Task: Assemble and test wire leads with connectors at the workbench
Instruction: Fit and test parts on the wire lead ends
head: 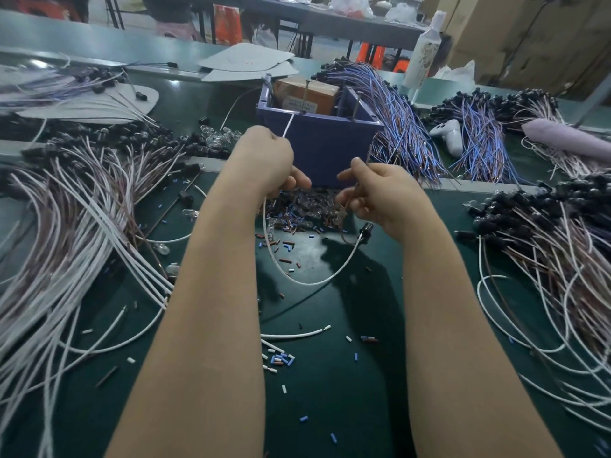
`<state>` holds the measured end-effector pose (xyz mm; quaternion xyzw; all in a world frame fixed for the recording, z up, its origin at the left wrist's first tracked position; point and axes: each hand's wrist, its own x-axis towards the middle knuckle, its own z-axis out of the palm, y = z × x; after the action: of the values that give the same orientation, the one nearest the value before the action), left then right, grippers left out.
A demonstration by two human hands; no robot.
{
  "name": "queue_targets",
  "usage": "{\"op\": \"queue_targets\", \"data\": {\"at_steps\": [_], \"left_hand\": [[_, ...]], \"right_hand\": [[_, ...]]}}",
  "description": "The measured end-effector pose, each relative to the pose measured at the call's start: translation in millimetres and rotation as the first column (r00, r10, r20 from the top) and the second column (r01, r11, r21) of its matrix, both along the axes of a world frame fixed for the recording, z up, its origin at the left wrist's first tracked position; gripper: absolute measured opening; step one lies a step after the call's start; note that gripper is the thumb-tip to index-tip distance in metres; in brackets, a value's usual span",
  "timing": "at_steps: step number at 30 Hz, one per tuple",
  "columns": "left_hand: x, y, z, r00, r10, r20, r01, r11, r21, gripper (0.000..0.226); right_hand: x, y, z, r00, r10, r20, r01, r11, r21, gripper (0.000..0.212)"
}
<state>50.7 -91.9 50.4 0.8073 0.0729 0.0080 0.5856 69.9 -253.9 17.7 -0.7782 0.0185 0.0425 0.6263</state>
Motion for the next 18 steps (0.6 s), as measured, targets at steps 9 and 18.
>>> {"op": "queue_targets", "data": {"at_steps": [9, 18], "left_hand": [[1.3, 1.0, -0.9, 1.0, -0.015, 0.004, 0.015, 1.0, 0.014, 0.022], [0.2, 2.2, 0.8, 0.998, -0.053, -0.027, 0.054, 0.998, 0.036, 0.022]], "right_hand": [[-3.9, -2.3, 10.2, 0.998, 0.031, -0.051, -0.039, 0.985, -0.168, 0.027], [-1.8, -15.0, 0.1, 0.962, -0.071, -0.262, -0.07, 0.867, -0.494, 0.02]]}}
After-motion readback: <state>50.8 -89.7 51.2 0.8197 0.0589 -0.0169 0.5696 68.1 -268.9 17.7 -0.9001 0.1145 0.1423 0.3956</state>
